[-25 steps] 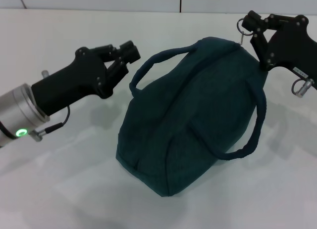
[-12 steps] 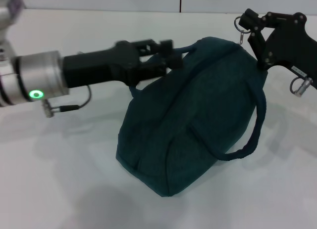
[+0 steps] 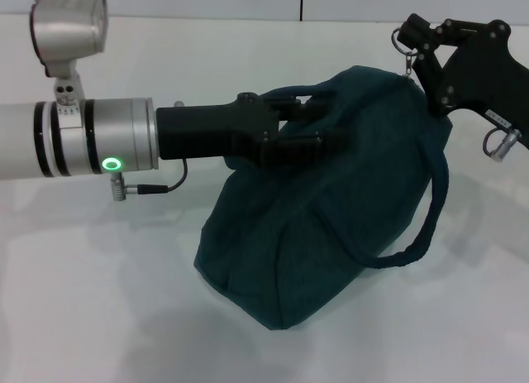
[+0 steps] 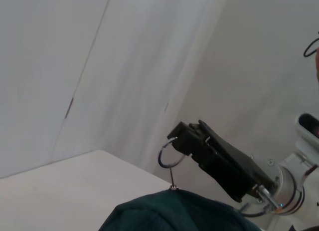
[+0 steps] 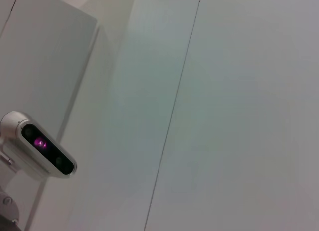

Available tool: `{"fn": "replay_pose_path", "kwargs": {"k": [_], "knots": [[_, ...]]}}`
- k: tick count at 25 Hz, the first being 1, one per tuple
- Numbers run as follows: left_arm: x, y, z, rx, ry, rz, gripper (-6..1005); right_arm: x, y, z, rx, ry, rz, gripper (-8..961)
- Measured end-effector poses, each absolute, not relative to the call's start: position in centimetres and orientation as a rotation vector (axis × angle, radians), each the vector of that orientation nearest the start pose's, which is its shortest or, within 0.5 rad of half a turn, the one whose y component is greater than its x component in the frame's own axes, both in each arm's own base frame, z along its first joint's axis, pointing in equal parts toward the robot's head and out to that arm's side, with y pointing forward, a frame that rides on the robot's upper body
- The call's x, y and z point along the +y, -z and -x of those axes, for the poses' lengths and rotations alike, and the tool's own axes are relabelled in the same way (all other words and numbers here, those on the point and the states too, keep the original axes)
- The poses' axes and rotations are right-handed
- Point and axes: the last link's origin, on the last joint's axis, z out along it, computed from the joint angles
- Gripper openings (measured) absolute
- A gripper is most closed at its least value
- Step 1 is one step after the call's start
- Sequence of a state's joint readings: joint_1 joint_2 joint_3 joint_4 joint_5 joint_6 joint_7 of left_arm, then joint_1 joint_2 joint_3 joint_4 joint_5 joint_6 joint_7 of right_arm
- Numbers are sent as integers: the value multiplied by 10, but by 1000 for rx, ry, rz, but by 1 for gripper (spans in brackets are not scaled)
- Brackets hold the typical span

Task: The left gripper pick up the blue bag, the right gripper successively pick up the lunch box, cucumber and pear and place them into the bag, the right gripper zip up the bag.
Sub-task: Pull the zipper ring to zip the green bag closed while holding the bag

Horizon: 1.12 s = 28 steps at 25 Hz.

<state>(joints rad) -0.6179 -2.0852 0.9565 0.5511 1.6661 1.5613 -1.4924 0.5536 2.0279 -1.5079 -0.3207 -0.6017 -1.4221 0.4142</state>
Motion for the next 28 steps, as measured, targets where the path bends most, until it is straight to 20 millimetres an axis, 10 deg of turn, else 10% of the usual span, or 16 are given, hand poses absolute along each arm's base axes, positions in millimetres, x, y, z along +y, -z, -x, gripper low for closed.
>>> {"fn": "replay_pose_path", "kwargs": {"k": [9, 20, 28], "knots": [[338, 31, 201, -652, 1027, 2799, 542, 352, 15, -210, -128, -1070, 2159, 28], [323, 37, 214, -491, 1027, 2794, 108, 348, 13, -211, -126, -1087, 2150, 33], [305, 28, 228, -314, 1091, 2715, 47, 347, 12, -220, -46, -1089, 2136, 36]]}}
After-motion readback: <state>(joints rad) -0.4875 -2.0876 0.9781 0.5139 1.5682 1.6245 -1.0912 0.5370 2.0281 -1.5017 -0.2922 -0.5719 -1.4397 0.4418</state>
